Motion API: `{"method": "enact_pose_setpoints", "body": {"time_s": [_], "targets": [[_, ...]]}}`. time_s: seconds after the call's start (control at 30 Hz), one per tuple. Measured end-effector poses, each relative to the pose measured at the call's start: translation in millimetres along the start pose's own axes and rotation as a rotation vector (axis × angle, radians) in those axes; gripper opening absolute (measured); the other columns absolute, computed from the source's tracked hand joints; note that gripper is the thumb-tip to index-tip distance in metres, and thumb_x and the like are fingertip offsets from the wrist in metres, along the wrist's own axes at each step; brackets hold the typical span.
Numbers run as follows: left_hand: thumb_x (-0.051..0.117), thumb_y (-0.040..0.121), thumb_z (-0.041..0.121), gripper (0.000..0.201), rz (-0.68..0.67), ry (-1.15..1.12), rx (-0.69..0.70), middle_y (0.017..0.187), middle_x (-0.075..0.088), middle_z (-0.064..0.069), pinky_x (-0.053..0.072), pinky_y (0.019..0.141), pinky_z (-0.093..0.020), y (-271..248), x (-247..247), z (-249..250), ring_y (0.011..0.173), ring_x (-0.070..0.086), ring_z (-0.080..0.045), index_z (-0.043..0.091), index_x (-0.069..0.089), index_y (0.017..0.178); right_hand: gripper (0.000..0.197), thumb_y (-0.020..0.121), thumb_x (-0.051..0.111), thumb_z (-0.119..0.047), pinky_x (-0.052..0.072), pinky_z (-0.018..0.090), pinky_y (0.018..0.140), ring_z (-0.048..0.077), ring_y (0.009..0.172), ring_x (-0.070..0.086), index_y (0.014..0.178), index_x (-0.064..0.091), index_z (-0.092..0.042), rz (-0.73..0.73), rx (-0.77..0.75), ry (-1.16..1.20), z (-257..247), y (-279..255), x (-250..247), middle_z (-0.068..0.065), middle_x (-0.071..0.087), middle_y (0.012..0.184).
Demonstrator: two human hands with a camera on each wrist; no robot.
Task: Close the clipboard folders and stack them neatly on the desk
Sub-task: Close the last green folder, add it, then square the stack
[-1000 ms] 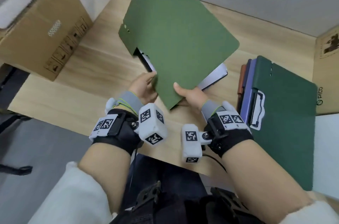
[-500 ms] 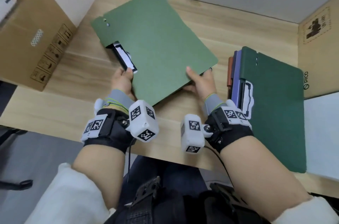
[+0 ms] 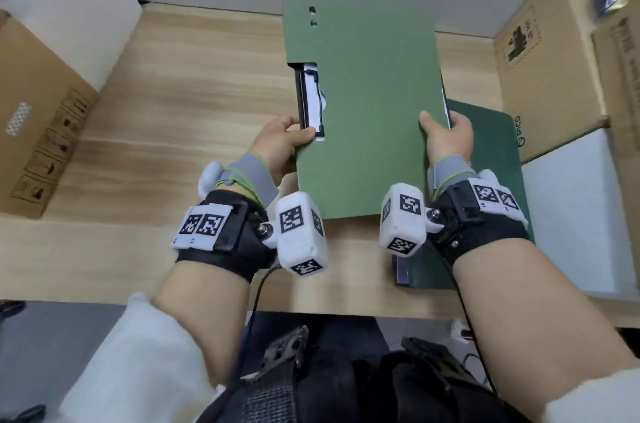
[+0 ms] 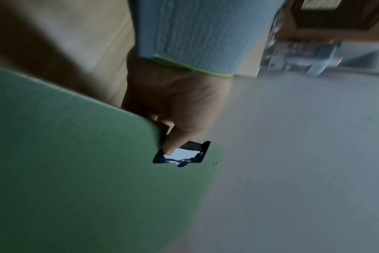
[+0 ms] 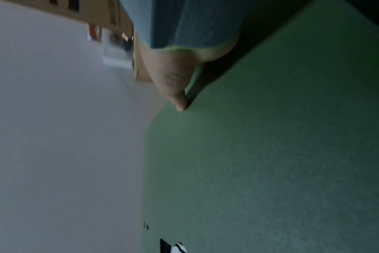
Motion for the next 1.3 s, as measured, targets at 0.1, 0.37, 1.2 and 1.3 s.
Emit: {"method": "enact_pose_setpoints", "body": {"time_s": [0.1,0.37,1.2,1.3], "targets": [[0.049,0.09,-0.002,0.026,-0.046,0.065,-0.098,0.045,0.062,0.008,0.046,0.044,-0.013,0.3,50.0,-21.0,0.033,0.055,-0.002,0.02,0.049,0.077,0.057,0.071,0.066,-0.042,0.043,0.044,0.103,0.026,0.106,0.063,0.122,0.057,-0.018,0.072,0.066,-0.019,32.7,12.4,-41.8,0.003,0.067,0.116],[0.064,0.071,0.007,0.07,-0.084,0.05,-0.218,0.102,0.054,-0.012,0.049,0.087,-0.044,-15.8,152.5,-73.6,0.085,0.052,-0.026,0.006,0.033,0.133,0.061,0.083,0.054,-0.046,0.024,0.042,0.114,0.032,0.136,0.029,0.138,0.043,-0.02,0.164,0.266,-0.382,118.0,35.8,-121.4,0.014,0.034,0.144],[0.064,0.056,0.042,0.092,0.053,0.32,-0.328,0.142,0.038,-0.011,0.04,0.107,-0.041,-16.1,154.8,-81.3,0.128,0.044,-0.03,0.007,0.04,0.137,0.067,0.088,0.043,-0.053,0.02,0.047,0.113,0.034,0.139,0.025,0.144,0.034,-0.017,0.051,0.232,-0.574,129.1,44.5,-130.0,0.012,0.035,0.15],[0.065,0.041,0.038,0.1,0.072,0.277,-0.289,0.132,0.052,-0.013,0.048,0.101,-0.044,-3.5,156.4,-81.4,0.119,0.055,-0.031,0.007,0.042,0.133,0.064,0.087,0.046,-0.052,0.019,0.046,0.113,0.032,0.14,0.025,0.141,0.037,-0.02,0.067,0.233,-0.538,130.5,43.3,-137.1,0.009,0.037,0.149]]}}
Point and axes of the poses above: each hand's wrist, its own y-axis towards the middle knuckle, its own x-axis out of the palm, z = x × y, the point moved 10 cm from there along y, towards the middle knuckle
